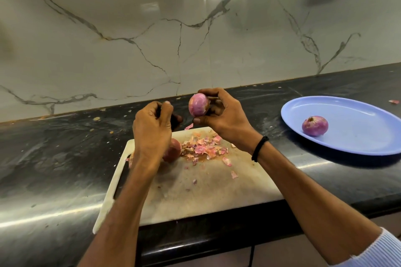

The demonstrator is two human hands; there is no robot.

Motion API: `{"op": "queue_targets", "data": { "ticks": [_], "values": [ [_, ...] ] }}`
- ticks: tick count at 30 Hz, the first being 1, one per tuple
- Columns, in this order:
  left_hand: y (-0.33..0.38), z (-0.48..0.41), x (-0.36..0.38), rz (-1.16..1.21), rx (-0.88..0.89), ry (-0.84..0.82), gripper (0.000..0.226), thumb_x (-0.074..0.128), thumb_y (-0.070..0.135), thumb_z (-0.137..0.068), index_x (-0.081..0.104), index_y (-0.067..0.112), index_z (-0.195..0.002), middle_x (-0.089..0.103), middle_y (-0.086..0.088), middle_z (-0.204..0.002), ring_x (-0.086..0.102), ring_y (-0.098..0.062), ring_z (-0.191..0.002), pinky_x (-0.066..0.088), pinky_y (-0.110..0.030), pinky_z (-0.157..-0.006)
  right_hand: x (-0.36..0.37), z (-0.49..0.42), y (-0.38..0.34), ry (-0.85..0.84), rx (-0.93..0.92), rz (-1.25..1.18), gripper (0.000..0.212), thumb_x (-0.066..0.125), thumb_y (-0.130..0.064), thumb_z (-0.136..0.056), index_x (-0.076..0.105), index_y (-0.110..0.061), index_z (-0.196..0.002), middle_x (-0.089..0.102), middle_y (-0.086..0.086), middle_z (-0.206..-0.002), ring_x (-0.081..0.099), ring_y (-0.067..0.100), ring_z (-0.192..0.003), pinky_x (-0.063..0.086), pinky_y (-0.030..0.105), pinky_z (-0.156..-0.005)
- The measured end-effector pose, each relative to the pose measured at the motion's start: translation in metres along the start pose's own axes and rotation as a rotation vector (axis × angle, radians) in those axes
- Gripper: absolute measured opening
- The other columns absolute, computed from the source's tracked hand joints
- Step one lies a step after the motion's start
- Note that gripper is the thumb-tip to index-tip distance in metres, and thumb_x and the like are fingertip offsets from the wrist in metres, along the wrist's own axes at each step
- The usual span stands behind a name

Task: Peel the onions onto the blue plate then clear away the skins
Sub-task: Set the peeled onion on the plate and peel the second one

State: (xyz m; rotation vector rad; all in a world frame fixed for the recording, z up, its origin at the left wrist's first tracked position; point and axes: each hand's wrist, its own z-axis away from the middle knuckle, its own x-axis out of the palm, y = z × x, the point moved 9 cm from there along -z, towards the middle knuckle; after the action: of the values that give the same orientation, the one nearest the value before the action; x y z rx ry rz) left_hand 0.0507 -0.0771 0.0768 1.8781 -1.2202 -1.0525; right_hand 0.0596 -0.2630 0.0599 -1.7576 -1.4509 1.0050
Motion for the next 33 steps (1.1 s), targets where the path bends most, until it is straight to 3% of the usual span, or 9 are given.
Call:
{"op": "queue_targets", "data": {
  "ticks": [3, 8, 13, 19, 25, 33],
  "values": [
    [0.002, -0.001, 0.002, -0.040, 0.033, -0.013, 0.025, 0.063, 0.020, -0.096, 0.065, 0.020, -0.121, 0.071, 0.002, -0.105, 0.070, -0.011, -0.094, 0.059, -0.038, -0.089, 0.002, 0.001, 0.001, -0.040, 0.036, -0.064, 0.065, 0.080, 0.005, -0.075, 0.052, -0.012, -0.132, 0.056, 0.009, -0.130, 0.064, 0.020, -0.113, 0.056, 0.027, -0.090],
    [0.004, 0.003, 0.013, 0.118, -0.022, -0.117, 0.036, 0.072, 0.037, -0.082, 0.073, 0.019, -0.113, 0.075, 0.002, -0.101, 0.073, -0.011, -0.093, 0.060, -0.031, -0.083, 0.003, 0.002, -0.004, -0.046, 0.003, -0.047, 0.064, 0.078, 0.007, -0.076, 0.051, -0.009, -0.132, 0.056, 0.009, -0.129, 0.064, 0.020, -0.112, 0.056, 0.025, -0.087],
    [0.000, 0.005, 0.020, 0.149, -0.077, -0.139, 0.033, 0.076, 0.026, -0.082, 0.074, 0.013, -0.112, 0.076, 0.002, -0.091, 0.074, -0.006, -0.080, 0.056, -0.015, -0.068, 0.009, 0.003, -0.004, -0.065, -0.051, 0.056, 0.063, 0.078, 0.007, -0.078, 0.050, -0.012, -0.132, 0.057, 0.007, -0.129, 0.065, 0.023, -0.111, 0.059, 0.036, -0.090],
    [-0.008, 0.002, 0.019, 0.061, -0.084, -0.132, 0.019, 0.074, 0.021, -0.086, 0.077, 0.013, -0.103, 0.076, 0.003, -0.086, 0.073, -0.005, -0.079, 0.059, -0.019, -0.078, 0.011, 0.005, -0.003, -0.075, -0.059, 0.107, 0.062, 0.080, 0.008, -0.075, 0.051, -0.018, -0.123, 0.054, -0.007, -0.123, 0.068, 0.018, -0.103, 0.060, 0.032, -0.082],
    [-0.009, 0.003, 0.021, 0.066, -0.112, -0.139, 0.029, 0.077, 0.032, -0.081, 0.077, 0.013, -0.103, 0.076, 0.003, -0.085, 0.071, -0.001, -0.075, 0.047, -0.003, -0.060, 0.012, 0.006, -0.004, -0.082, -0.057, 0.160, 0.058, 0.079, 0.007, -0.077, 0.051, -0.012, -0.124, 0.054, -0.002, -0.120, 0.070, 0.017, -0.093, 0.061, 0.027, -0.077],
    [-0.014, 0.001, 0.016, 0.009, -0.123, -0.097, 0.019, 0.076, 0.026, -0.084, 0.078, 0.015, -0.100, 0.077, 0.003, -0.083, 0.072, -0.004, -0.076, 0.054, -0.012, -0.069, 0.013, 0.007, -0.004, -0.090, -0.060, 0.196, 0.059, 0.080, 0.006, -0.076, 0.050, -0.017, -0.121, 0.054, 0.000, -0.119, 0.070, 0.016, -0.094, 0.060, 0.025, -0.077]
  ]
}}
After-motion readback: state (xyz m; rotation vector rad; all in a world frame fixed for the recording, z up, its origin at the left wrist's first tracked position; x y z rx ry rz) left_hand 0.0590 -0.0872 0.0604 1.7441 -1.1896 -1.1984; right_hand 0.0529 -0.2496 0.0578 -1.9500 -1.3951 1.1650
